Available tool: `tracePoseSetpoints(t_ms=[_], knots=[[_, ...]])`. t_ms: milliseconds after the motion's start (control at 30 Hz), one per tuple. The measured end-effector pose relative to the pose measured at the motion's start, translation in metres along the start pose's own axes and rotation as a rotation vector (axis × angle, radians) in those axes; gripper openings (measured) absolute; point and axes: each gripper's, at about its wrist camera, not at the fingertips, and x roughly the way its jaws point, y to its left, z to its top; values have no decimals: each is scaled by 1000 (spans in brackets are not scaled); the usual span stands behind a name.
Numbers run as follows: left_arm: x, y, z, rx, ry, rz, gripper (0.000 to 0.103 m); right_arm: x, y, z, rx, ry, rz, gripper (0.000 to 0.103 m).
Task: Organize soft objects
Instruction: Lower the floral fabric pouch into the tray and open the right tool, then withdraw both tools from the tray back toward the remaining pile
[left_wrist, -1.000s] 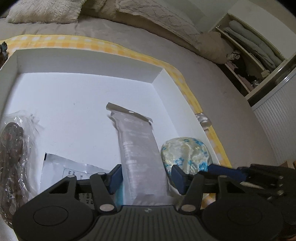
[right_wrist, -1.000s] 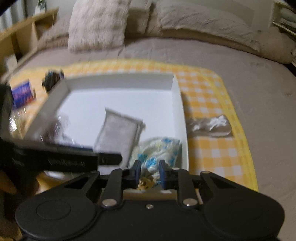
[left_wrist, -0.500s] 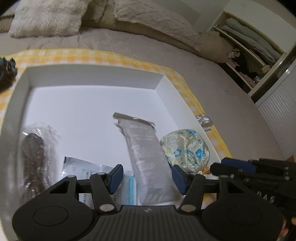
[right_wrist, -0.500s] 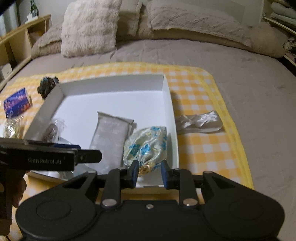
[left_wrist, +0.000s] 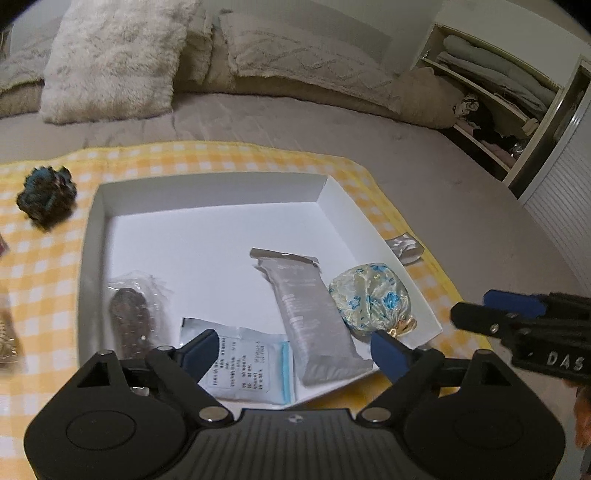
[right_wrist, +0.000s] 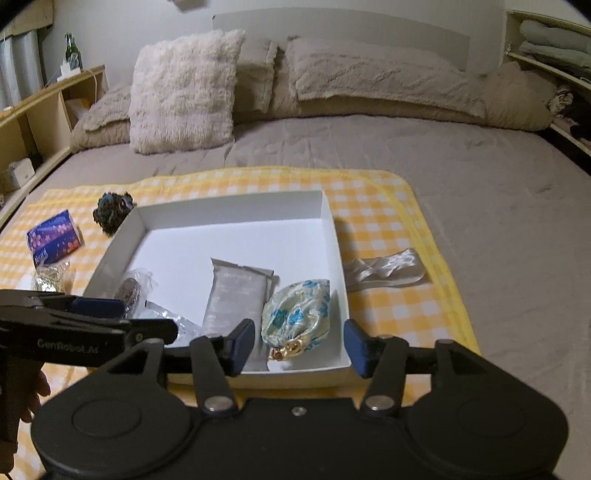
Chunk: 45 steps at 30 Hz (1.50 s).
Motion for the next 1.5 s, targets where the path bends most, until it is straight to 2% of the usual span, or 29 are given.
tracePoseSetpoints(t_ms=[233, 300, 367, 567, 667, 967, 1267, 1500], knots=[[-26, -3, -2, 35, -25, 43, 103, -27, -6, -3, 25, -59, -6, 73], [-34, -3, -3, 41, -36, 50, 103, -33, -7, -5, 31, -74, -3, 82], [-42, -2, -5, 52, -50, 49, 103, -38, -8, -7, 40, -88, 1, 103], [-62, -2, -12, 78, -99, 77, 103, -51, -2, -12, 23, -123, -8, 103], [-71, -2, -13, 73, -119, 110, 103, -57, 0, -12, 34, -136, -4, 103], [-102, 9, -12, 48, -171, 147, 103, -64, 9, -13, 20, -150, 4, 103], [-128, 49, -16, 17, -192, 218, 103, -55, 38, -2, 8, -160, 33, 103], [-158, 92, -18, -44, -217, 274, 103, -42, 73, 9, -23, -158, 64, 103]])
